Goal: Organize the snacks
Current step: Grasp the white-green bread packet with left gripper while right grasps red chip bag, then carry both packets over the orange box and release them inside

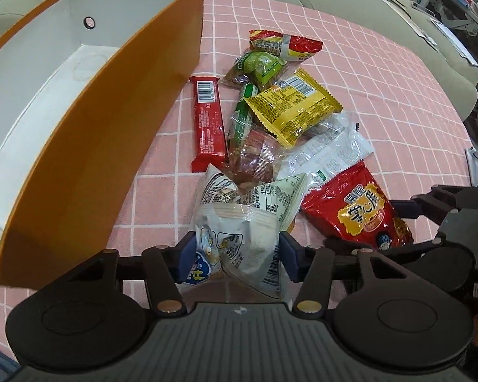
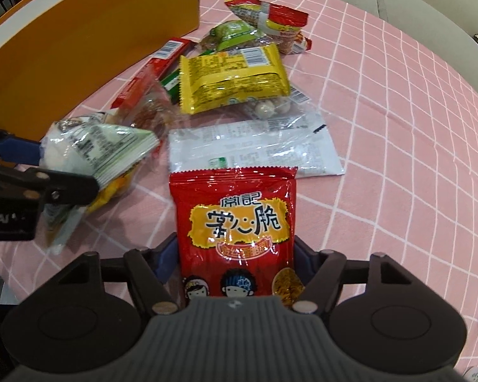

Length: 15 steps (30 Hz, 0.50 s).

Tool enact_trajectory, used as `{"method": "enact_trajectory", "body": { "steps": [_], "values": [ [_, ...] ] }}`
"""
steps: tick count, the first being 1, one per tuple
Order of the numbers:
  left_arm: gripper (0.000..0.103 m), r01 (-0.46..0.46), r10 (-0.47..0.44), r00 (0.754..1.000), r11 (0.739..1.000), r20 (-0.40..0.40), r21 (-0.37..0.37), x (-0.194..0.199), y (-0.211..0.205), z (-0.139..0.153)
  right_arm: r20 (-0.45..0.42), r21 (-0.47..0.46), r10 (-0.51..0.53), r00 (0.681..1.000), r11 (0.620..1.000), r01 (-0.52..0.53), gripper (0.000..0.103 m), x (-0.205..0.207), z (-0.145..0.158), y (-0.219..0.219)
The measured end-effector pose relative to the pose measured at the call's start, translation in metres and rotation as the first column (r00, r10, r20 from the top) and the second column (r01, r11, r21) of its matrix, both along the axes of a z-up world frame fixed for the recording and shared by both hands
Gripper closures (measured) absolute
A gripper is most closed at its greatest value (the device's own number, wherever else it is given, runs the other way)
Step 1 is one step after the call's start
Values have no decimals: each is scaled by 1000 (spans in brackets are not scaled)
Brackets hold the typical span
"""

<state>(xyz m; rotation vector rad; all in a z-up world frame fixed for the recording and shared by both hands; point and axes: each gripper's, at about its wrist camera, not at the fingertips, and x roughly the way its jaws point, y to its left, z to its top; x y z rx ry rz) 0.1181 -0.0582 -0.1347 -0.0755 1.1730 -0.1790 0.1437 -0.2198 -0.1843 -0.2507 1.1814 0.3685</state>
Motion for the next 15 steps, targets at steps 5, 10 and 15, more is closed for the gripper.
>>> {"method": "enact_trajectory", "body": {
  "steps": [5,10,15],
  "values": [
    [45,-30,30,1000,999,-3,-10,-12,7,6,21,10,2,1000,1000,-2,34,-10,9,8],
    [46,-32,33,999,999,36,-18,-28,11,22,40,32,-5,999,999,3,34,-26,26,4],
    [46,-48,49,996,999,79,-15,-41,15,43,85,60,1,996,998,-6,34,-40,46,6]
  ]
}}
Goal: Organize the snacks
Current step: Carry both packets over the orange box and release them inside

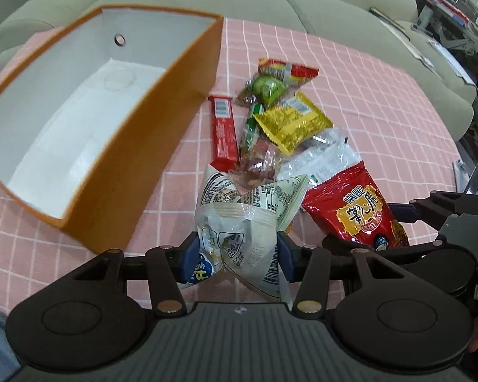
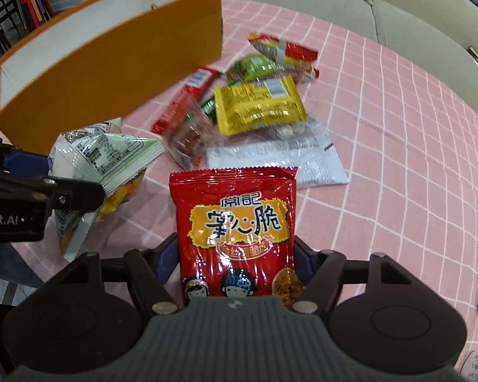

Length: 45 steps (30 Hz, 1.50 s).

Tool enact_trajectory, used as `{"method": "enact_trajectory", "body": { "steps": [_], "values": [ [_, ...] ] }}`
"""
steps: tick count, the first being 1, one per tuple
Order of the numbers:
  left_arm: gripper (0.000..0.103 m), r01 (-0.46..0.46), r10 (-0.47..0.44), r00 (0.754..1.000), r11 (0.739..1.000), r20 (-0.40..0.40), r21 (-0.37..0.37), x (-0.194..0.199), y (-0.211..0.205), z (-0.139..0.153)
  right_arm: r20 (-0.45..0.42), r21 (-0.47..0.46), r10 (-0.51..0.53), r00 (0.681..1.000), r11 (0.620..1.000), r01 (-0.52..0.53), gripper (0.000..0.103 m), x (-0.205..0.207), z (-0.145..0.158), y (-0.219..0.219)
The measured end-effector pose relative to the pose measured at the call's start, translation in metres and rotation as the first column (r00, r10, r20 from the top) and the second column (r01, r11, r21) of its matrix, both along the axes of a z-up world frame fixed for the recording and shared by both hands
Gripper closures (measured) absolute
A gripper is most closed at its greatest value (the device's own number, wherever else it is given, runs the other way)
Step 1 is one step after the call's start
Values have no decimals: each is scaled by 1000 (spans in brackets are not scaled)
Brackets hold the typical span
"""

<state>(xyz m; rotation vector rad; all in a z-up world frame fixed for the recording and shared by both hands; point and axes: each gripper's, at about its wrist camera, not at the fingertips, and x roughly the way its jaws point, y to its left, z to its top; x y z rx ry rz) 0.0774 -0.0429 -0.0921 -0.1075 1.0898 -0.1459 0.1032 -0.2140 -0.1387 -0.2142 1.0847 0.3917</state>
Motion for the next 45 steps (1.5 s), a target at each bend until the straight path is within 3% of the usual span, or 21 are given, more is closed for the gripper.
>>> {"method": "enact_trajectory", "body": {
  "steps": [16,27,36,45],
  "values": [
    [46,-61,63,980,998,189,-16,-22,39,72,172,75,66,983,994,-80,34,-16,70,29],
    [46,-135,119,962,990,246,50,-5,87,95,255,108,163,953,975,-195,34,5,106,78],
    [46,-143,104,971,975,215,171,25,124,91,244,118,263,933,947,-298,34,48,112,131],
    [46,-99,75,993,950,92,296,65,155,68,221,-51,431,875,901,-431,34,78,90,193]
  ]
}}
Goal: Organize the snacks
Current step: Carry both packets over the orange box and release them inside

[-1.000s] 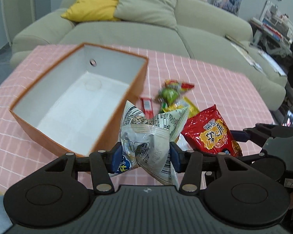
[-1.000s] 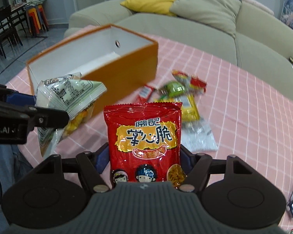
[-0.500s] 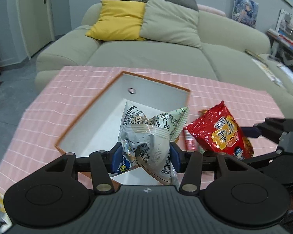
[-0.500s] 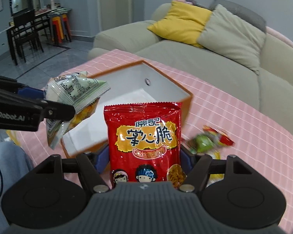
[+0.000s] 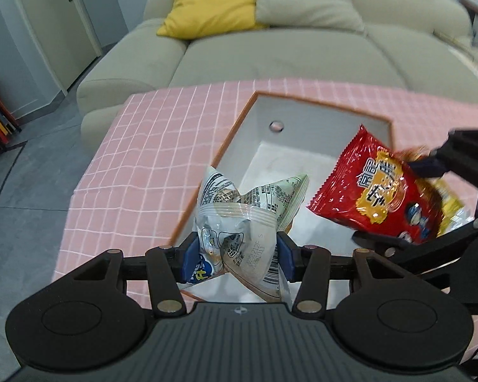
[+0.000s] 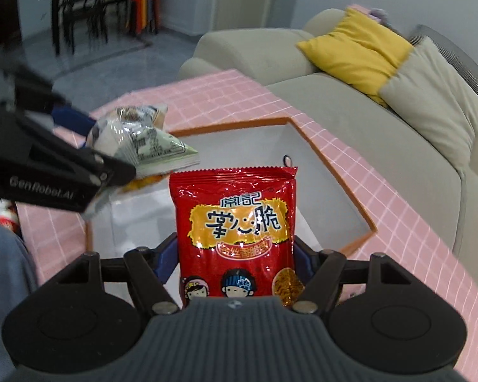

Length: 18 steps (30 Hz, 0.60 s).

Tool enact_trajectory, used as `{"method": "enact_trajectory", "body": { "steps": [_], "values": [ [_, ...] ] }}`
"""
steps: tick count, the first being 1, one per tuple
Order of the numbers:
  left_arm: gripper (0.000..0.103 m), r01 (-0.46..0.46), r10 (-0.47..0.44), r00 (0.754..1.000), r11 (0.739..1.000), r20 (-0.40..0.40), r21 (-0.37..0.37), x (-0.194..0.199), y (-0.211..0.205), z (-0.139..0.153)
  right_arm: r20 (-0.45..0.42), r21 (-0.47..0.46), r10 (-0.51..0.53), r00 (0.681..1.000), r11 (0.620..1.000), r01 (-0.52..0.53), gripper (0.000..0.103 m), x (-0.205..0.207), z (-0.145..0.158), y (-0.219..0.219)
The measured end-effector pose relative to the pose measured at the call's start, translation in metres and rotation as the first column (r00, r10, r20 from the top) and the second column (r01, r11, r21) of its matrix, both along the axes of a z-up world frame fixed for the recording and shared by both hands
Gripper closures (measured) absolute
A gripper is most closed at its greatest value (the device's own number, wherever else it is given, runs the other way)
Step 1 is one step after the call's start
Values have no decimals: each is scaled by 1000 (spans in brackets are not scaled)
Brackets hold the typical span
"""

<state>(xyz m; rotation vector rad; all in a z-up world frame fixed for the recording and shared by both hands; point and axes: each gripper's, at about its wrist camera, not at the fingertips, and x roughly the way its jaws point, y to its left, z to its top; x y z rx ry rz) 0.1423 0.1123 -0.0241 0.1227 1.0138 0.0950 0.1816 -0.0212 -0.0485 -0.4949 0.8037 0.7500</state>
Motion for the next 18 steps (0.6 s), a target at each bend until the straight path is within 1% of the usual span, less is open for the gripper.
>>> {"method": "enact_trajectory", "body": {
  "steps": [3,7,11,18],
  "values": [
    [46,21,-19,998,999,-53,28,10,5,-12,-12,-40,50,999,998,-51,34,7,-11,15],
    [46,47,-43,994,998,-101,37,19,7,-26,-59,-62,96,994,993,-100,34,23,-27,28],
    [45,65,-61,988,997,-143,29,29,10,-40,-95,-72,120,988,989,-127,34,34,-38,34],
    [45,83,-78,973,996,-215,16,41,13,-65,-128,-112,134,983,983,-148,34,44,-56,45]
  ]
}}
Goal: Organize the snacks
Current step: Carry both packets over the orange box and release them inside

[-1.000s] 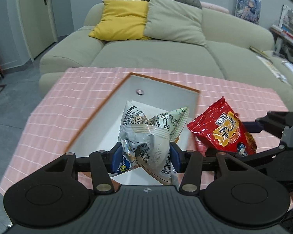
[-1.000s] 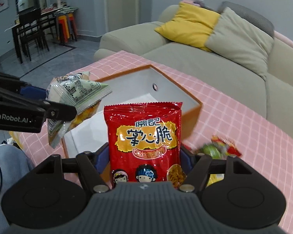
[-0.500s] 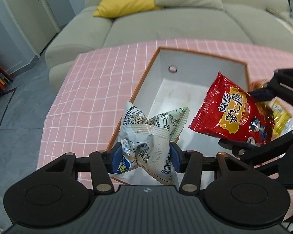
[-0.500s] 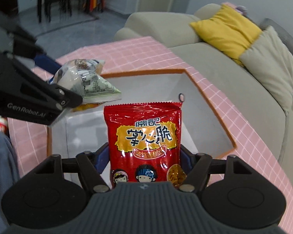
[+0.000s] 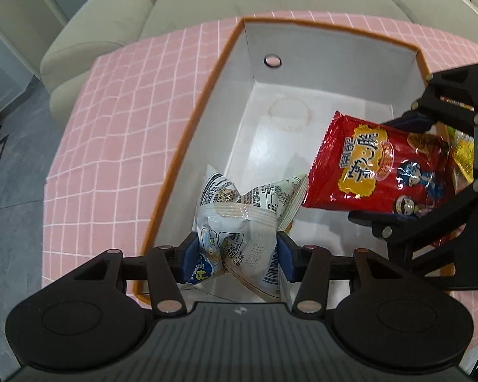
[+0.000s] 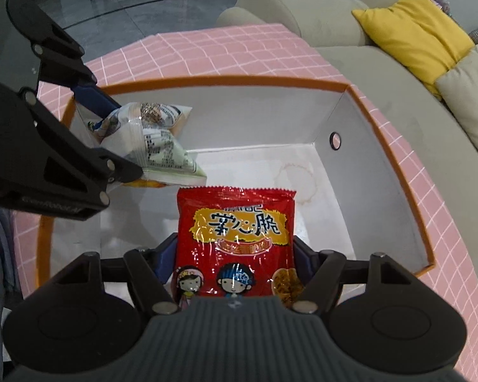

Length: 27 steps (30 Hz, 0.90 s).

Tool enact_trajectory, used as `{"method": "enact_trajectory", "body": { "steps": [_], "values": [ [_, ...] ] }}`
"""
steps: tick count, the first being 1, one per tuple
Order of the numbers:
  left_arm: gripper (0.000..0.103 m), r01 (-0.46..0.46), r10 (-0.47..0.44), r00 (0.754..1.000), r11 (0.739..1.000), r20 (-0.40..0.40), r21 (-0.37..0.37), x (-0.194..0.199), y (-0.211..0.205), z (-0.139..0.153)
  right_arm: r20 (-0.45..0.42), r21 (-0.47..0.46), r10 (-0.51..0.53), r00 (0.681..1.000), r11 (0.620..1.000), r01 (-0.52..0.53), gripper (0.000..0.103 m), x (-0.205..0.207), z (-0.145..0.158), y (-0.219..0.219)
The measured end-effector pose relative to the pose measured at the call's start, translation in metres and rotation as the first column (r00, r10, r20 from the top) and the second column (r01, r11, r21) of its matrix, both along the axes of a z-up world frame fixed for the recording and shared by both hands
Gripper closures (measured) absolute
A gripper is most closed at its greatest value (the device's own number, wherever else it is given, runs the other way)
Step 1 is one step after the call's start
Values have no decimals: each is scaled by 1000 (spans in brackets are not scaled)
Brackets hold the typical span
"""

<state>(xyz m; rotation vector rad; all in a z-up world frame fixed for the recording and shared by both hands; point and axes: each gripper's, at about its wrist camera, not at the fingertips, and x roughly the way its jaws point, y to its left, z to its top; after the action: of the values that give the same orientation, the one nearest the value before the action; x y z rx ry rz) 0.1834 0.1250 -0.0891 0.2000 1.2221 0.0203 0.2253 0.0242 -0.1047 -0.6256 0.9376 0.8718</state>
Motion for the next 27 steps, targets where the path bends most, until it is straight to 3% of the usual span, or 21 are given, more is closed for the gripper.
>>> {"method": "enact_trajectory", "body": {
  "steps": [12,19,21,27],
  "values": [
    [43,4,-2,997,1000,-79,20,3,1,-19,-105,-54,4,994,999,-9,33,7,-27,9],
    [36,4,-1,997,999,-72,38,1,-1,-15,-109,-45,-28,994,999,23,26,10,-17,9],
    [31,-2,4,998,999,-59,36,-2,-1,-9,-99,-42,-36,994,999,32,20,9,-11,5],
    [30,-19,19,1000,999,2,37,-13,-2,12,-68,-9,-59,996,998,58,18,7,10,-2]
  ]
}}
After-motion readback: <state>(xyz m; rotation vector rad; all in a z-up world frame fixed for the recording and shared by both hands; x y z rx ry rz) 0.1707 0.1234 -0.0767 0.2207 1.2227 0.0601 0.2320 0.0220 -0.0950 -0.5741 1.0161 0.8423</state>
